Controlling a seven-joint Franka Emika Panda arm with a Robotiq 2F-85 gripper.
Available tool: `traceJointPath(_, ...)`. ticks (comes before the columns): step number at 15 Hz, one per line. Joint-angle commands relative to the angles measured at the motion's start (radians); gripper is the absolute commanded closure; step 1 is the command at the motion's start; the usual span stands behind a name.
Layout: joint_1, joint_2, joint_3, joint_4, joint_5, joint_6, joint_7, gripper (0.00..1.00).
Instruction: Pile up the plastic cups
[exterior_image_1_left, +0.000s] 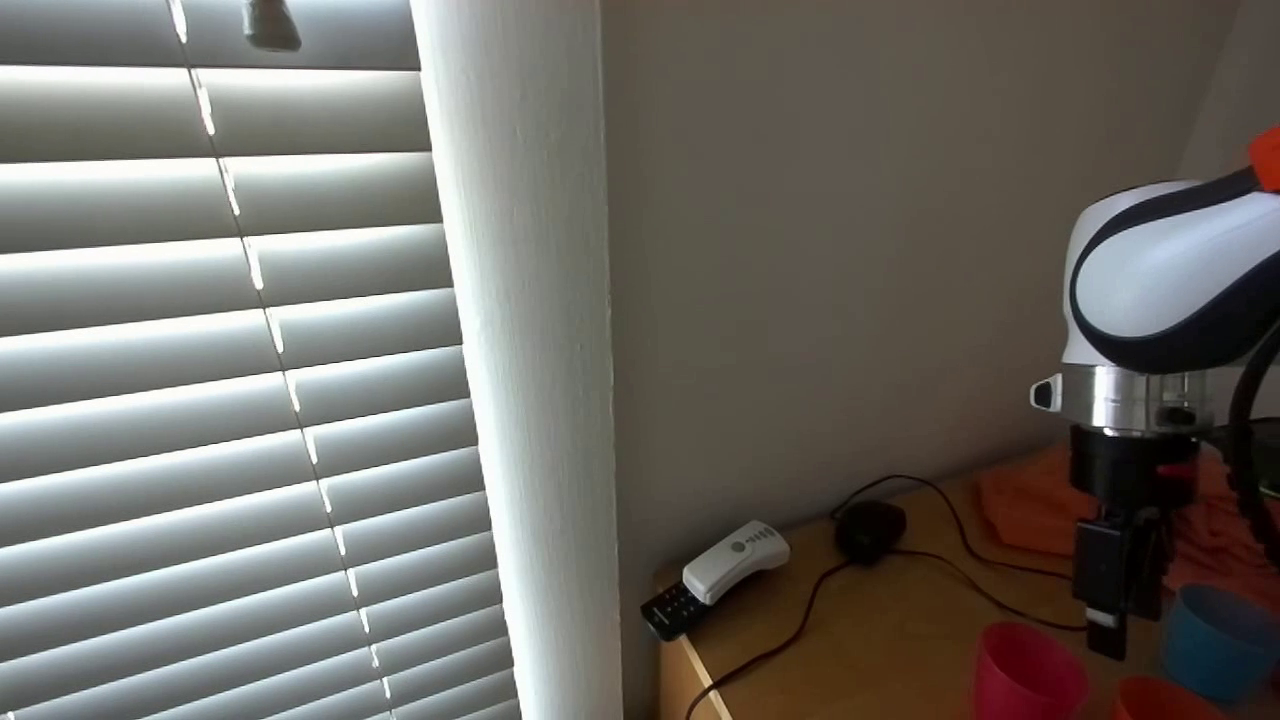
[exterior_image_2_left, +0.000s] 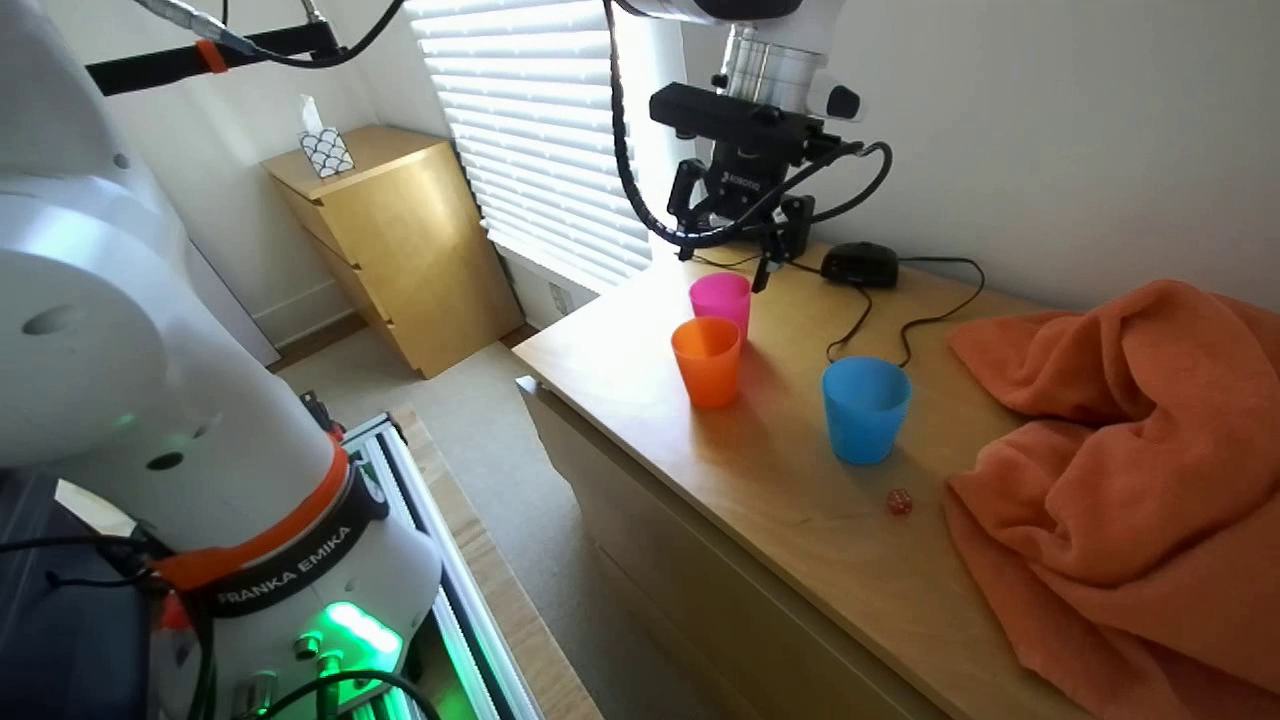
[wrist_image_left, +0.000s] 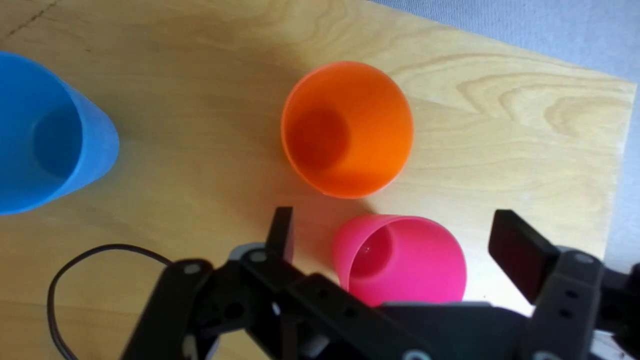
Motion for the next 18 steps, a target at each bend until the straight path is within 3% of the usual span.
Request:
traceJointPath(1,-0.038,0.088,0.033,0.068,0.011,-0.007,-0.032,0.0)
traceJointPath(16,-0.102,0.212,0.081,0.141,0.025,0.058,-0.046,0.0)
traceJointPath(18,-0.111,0.219,0.085,0.142,0.032,0.075,-0.045,0.25)
